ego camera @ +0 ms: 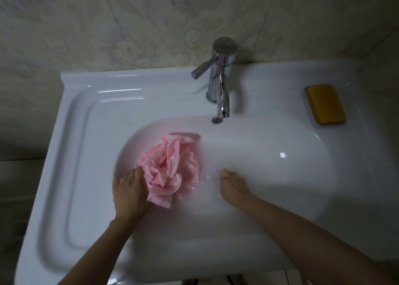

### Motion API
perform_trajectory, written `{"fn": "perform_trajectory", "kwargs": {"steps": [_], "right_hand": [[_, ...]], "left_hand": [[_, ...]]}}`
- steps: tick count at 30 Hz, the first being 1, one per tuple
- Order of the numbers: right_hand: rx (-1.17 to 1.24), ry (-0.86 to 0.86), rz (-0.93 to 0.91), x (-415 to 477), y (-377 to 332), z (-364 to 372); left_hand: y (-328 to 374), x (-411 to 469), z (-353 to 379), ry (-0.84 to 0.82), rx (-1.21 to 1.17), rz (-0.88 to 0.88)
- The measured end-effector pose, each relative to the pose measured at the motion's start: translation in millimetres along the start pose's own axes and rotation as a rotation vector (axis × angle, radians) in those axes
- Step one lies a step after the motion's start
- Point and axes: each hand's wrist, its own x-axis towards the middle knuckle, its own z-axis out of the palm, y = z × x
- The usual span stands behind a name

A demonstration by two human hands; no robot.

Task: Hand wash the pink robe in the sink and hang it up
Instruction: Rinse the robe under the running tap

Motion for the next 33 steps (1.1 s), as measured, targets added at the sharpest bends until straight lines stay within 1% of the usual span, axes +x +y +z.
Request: {"fn": "perform_trajectory", "kwargs": {"steps": [2,3,5,7,10,15,21,23,25,28,33], "right_hand": [[0.055,-0.004,0.009,3,-1,-4],[0.087,0.032,0.033,5,-2,-7],[0.167,0.119,0.151,15,-2,-17],[0.215,0.149,0.241,26,-2,-23],[0.097,0.080,0.215,38,-1,-28],[0.052,-0.048,0.225,49,-5,-37],[0.039,-0.046,0.229,48,-7,-32],[0.044,-0.080,0.229,49,-7,-33],[0.003,-0.132,0.199,51,-4,-37],[-0.134,-0.181,0.090,56,1,-40],[-0.378,-0.184,-0.210,63,-1,-41]], "left_hand": [[0,-1,0,-0.002,0.004,-0.004],[0,-1,0,-0.006,0.000,-0.008],[-1,-1,2,0.002,0.000,-0.006],[-1,-2,4,0.003,0.003,0.004],[-1,-2,6,0.014,0.009,0.005],[-2,-4,7,0.021,0.021,0.012],[-1,-5,5,0.007,0.007,0.029],[0,-6,4,-0.004,0.007,0.036],[-1,-6,5,-0.009,0.007,0.037],[-2,-7,5,-0.005,0.001,0.035],[0,-9,1,0.053,-0.007,0.053]]}}
